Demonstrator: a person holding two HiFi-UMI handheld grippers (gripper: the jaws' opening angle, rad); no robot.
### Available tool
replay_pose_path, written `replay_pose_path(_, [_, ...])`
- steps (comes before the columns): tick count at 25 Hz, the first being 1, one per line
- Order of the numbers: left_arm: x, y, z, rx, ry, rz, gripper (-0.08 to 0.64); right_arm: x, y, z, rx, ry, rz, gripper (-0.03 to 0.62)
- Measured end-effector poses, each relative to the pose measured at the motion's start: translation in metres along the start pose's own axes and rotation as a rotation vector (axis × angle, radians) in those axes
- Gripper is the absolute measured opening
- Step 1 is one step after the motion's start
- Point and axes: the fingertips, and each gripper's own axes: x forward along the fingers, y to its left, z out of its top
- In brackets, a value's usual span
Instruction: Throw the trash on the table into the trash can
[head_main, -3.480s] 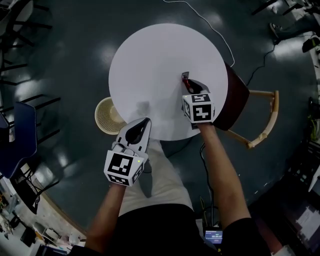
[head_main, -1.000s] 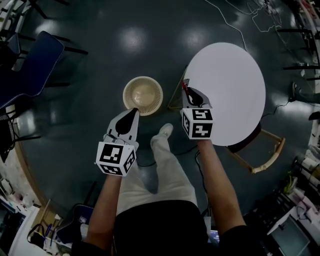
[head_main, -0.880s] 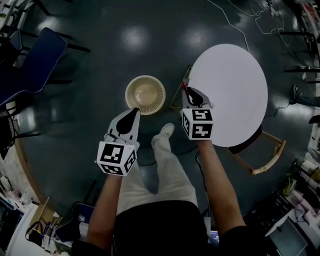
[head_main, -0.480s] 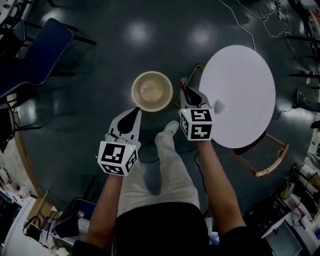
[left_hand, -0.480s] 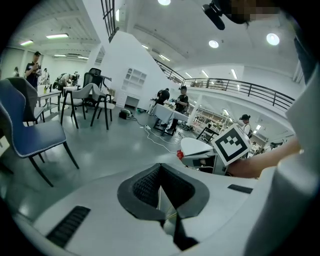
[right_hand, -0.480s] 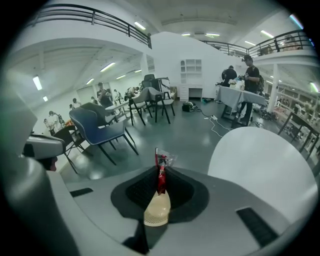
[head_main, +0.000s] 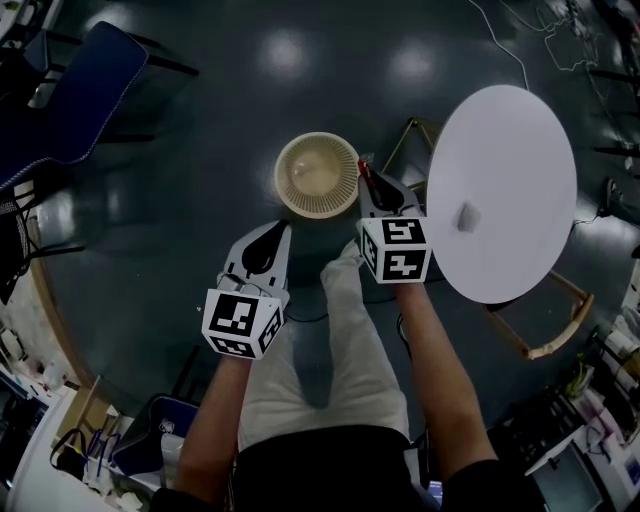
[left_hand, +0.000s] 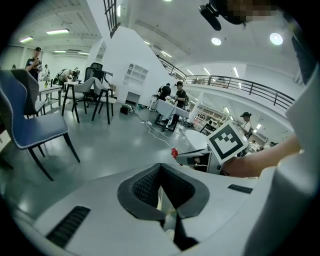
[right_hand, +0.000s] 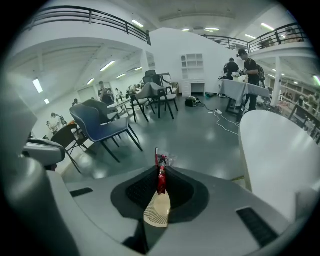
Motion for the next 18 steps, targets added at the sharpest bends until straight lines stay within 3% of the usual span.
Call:
replay_pose_path(9, [0.043, 0.022, -0.035, 0.000, 0.011, -0.019, 0.008, 0.049, 0.010, -0.031, -0.003, 0.011, 0.048, 0.055])
replay_pose_path(18, [0.078, 0.043, -0.075, 0.017, 0.039, -0.019, 0.008, 0.089, 0.012, -0.092, -0.032, 0.082, 0.076, 0.055])
